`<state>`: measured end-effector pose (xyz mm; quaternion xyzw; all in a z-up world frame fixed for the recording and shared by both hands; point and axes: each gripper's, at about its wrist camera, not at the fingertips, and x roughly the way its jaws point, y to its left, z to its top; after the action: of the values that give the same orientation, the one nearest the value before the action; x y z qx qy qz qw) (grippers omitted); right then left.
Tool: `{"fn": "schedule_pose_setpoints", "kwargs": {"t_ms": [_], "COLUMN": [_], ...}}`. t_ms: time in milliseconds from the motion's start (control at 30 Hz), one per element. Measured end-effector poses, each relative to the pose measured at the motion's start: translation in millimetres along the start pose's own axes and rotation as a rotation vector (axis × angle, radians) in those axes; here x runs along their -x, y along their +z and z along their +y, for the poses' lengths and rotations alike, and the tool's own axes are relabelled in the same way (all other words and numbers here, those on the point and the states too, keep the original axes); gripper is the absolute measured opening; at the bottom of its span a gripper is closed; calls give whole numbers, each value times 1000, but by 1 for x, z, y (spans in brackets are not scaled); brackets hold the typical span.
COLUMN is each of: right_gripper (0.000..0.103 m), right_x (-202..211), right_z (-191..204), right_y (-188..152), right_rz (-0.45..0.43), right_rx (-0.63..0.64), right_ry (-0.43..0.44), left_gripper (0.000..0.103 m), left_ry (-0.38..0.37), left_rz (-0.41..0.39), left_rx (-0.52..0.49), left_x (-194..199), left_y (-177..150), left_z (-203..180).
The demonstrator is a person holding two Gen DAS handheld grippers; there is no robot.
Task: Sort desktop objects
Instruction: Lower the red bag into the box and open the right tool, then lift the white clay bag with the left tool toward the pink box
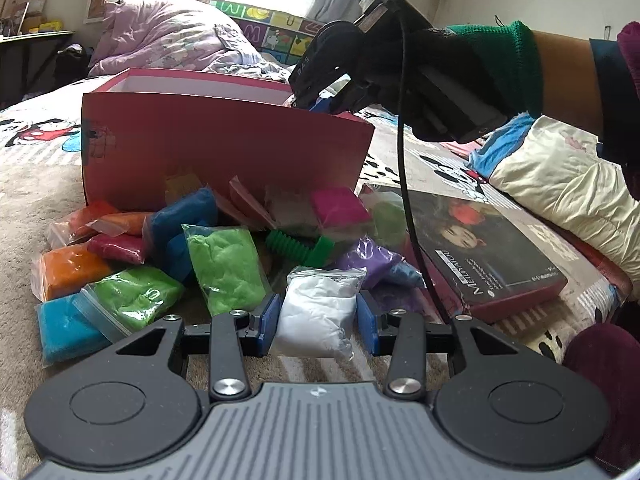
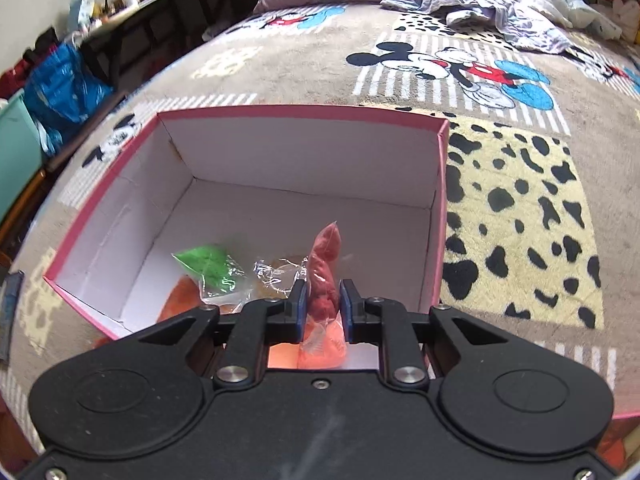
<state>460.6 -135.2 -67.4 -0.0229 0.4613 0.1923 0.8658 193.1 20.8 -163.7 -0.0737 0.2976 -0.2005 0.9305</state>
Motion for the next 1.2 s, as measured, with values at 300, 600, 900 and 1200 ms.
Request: {"fn": "schedule_pose_setpoints", "kwargs": {"t_ms": [300, 600, 900, 1200], "right_gripper": [17, 60, 68, 76], "right_x": [-17, -4, 55, 119], "right_z": [20, 25, 19, 17], "right_y": [7, 5, -10, -93], "right_rz": [76, 34, -185, -404], "right_rx": [207, 227, 115, -4], "right_ry": [-163, -187, -86, 63], "left_gripper": [40, 40, 40, 40], "left_ry": [21, 38, 48, 68], "left_rz": [-4, -5, -9, -11], "left_rx": [17, 23, 22, 25], "left_x": [-1, 1, 3, 5], "left_y": [3, 3, 3, 3], "left_z": [3, 7, 7, 10]}}
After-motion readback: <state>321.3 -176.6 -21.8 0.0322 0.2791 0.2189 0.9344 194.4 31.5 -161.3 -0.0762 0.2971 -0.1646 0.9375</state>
